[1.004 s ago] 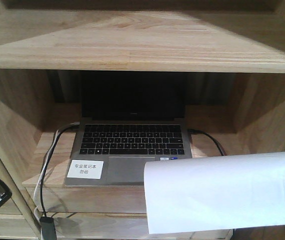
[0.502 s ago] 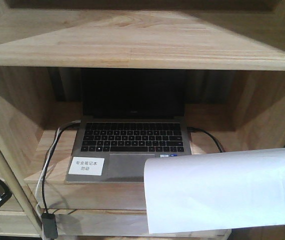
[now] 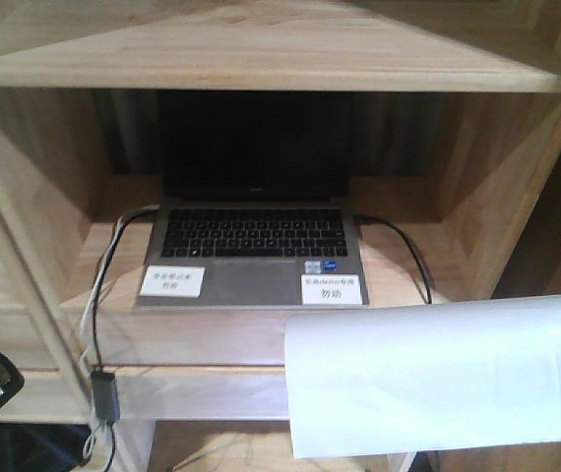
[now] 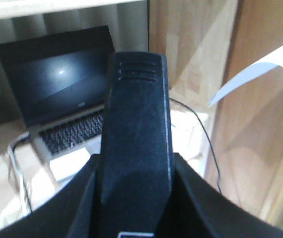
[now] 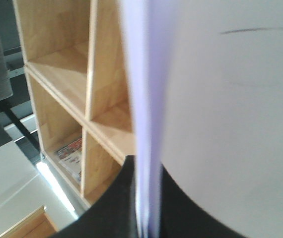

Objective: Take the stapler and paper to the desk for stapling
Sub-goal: 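Drive the base away from the shelf, turning toward the wooden desk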

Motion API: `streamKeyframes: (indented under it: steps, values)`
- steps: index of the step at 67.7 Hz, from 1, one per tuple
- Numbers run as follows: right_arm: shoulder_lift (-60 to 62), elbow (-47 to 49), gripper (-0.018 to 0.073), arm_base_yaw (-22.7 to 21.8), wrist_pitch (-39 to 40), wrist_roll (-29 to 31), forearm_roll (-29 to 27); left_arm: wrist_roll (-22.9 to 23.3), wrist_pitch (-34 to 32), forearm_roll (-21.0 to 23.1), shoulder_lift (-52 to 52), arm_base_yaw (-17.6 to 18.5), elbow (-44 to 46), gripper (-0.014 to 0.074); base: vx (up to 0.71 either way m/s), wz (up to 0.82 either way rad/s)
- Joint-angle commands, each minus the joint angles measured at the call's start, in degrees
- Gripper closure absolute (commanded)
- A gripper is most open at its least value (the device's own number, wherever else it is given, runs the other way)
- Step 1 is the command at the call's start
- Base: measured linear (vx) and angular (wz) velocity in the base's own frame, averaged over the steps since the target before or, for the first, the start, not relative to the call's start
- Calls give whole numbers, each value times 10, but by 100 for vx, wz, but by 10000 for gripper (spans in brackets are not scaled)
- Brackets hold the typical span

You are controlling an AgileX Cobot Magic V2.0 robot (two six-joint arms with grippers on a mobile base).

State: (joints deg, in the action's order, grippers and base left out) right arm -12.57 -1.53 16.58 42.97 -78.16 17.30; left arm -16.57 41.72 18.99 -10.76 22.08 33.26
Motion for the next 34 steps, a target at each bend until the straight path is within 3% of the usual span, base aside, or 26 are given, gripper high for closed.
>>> streamKeyframes:
  steps: [1,34]
  values:
    - [-5,-2,562,-1,32,7,-2,3,-70,16,-7,3,17,603,-18,11]
    - [-5,-2,562,-1,32,7,-2,3,-70,16,-7,3,17,603,-22,6]
